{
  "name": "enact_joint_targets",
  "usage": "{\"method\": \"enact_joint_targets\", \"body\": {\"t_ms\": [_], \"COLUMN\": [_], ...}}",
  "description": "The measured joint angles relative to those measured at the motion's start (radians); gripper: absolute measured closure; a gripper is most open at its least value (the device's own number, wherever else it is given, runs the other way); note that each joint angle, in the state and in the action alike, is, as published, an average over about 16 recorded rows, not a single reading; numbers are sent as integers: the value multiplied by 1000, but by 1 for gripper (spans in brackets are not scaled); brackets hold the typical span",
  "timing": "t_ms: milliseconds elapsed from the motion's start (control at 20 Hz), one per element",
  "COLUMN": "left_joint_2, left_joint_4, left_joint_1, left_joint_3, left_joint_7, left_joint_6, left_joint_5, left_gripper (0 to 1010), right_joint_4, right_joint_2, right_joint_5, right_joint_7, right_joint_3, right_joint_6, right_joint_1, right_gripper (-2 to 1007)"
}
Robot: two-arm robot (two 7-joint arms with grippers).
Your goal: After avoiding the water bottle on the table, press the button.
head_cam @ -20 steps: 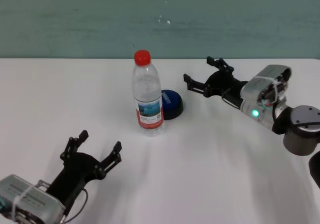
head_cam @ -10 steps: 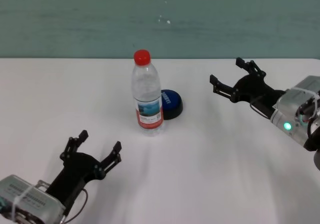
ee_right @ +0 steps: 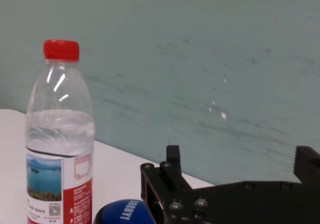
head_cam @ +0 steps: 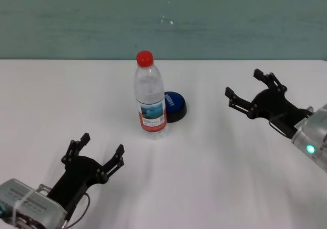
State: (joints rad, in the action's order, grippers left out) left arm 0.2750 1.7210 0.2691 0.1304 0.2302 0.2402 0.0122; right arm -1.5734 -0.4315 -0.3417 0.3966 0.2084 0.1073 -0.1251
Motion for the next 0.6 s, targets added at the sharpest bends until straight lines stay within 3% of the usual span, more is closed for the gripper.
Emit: {"method": "enact_joint_targets", "body": {"t_ms": [300,600], "left_joint_2": [0,0], "left_joint_4": [0,0], "left_joint_1": [0,0], "left_joint_3": [0,0], "left_joint_7": [0,0], "left_joint_6": [0,0], "left_joint_5": [0,0], "left_gripper": [10,10], "right_joint_4": [-58,-80], "right_joint_2": [0,14], "right_joint_5": [-8,-7], "right_joint_7": [-20,-36], "right_joint_3": [-23,-35], "right_joint_6": [6,18], "right_joint_1": [73,118], "right_gripper": [1,1]}}
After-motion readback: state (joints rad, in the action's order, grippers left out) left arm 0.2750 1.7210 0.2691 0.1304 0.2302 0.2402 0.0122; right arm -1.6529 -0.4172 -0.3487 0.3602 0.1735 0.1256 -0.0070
